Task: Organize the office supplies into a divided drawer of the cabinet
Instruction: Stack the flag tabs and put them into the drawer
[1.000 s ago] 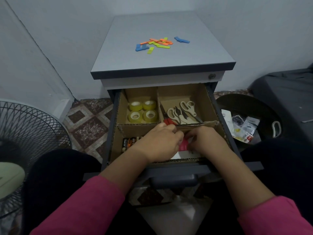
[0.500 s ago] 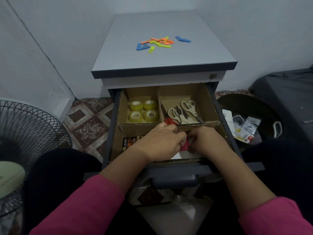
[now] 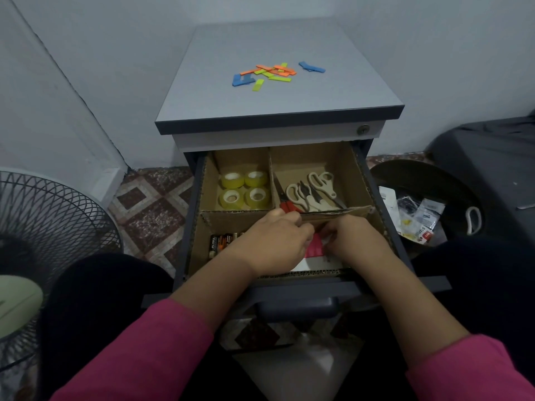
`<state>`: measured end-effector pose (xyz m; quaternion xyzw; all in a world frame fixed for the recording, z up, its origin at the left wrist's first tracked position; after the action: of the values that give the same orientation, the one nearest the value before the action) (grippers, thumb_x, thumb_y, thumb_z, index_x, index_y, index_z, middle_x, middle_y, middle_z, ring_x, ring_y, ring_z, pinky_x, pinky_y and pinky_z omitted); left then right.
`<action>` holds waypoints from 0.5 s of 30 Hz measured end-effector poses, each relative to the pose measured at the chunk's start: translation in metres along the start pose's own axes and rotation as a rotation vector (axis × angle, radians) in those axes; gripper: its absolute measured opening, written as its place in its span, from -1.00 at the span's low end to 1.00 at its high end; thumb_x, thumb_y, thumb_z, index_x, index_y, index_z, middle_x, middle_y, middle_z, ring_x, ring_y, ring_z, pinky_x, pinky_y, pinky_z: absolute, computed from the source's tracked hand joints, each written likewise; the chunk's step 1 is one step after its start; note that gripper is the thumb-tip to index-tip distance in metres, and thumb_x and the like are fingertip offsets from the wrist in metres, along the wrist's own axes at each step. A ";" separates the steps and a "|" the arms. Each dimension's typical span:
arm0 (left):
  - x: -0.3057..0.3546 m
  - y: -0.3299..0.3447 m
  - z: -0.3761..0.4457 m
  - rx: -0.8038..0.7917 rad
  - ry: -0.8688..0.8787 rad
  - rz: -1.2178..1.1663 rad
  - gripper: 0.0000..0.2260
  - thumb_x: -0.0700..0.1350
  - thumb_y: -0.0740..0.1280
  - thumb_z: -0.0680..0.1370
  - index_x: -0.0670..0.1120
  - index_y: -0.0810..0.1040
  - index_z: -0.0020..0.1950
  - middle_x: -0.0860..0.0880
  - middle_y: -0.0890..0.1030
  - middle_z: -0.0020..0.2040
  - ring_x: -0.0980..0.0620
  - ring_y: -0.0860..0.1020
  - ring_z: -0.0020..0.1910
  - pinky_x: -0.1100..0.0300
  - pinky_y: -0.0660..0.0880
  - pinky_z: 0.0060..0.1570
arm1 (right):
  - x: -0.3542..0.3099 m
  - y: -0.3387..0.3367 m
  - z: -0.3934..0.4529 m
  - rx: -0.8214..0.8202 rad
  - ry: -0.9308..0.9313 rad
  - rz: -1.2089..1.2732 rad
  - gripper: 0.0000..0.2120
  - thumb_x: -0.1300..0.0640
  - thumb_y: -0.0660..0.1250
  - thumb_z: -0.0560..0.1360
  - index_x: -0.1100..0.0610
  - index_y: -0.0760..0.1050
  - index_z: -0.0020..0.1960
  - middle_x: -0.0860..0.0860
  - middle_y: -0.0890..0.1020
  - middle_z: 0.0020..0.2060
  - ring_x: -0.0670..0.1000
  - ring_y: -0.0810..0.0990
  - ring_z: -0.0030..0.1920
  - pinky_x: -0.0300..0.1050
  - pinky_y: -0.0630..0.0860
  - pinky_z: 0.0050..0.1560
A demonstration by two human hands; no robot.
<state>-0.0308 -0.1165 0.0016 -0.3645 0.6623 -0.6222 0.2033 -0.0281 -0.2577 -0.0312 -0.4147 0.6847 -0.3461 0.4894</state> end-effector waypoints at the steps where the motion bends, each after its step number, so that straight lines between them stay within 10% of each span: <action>1: 0.000 0.000 0.000 -0.002 0.000 0.001 -0.78 -0.03 0.06 0.64 -0.02 0.45 0.16 -0.02 0.42 0.09 -0.02 0.31 0.00 0.19 0.24 0.07 | 0.000 0.000 0.000 -0.003 -0.002 0.000 -0.71 0.18 0.36 0.42 -0.06 0.64 0.09 0.06 0.66 -0.04 0.10 0.61 -0.02 -0.07 0.57 -0.01; 15: -0.004 0.004 0.002 -0.048 0.041 -0.042 -0.81 -0.05 0.07 0.59 0.11 0.45 0.07 0.04 0.38 0.01 -0.02 0.32 0.01 0.10 0.30 0.16 | 0.001 0.002 0.004 -0.022 0.106 -0.026 -0.89 0.15 0.35 0.41 0.11 0.61 -0.26 0.04 0.53 -0.36 0.08 0.56 -0.27 -0.15 0.50 -0.24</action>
<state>-0.0274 -0.1149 -0.0031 -0.3701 0.6733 -0.6177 0.1678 -0.0247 -0.2583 -0.0350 -0.4098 0.7081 -0.3665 0.4431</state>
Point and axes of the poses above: each hand's wrist, its own z-axis towards the middle knuckle, its own y-axis out of the palm, x = y × z, the point moved 4 cm from there along z, towards the middle knuckle
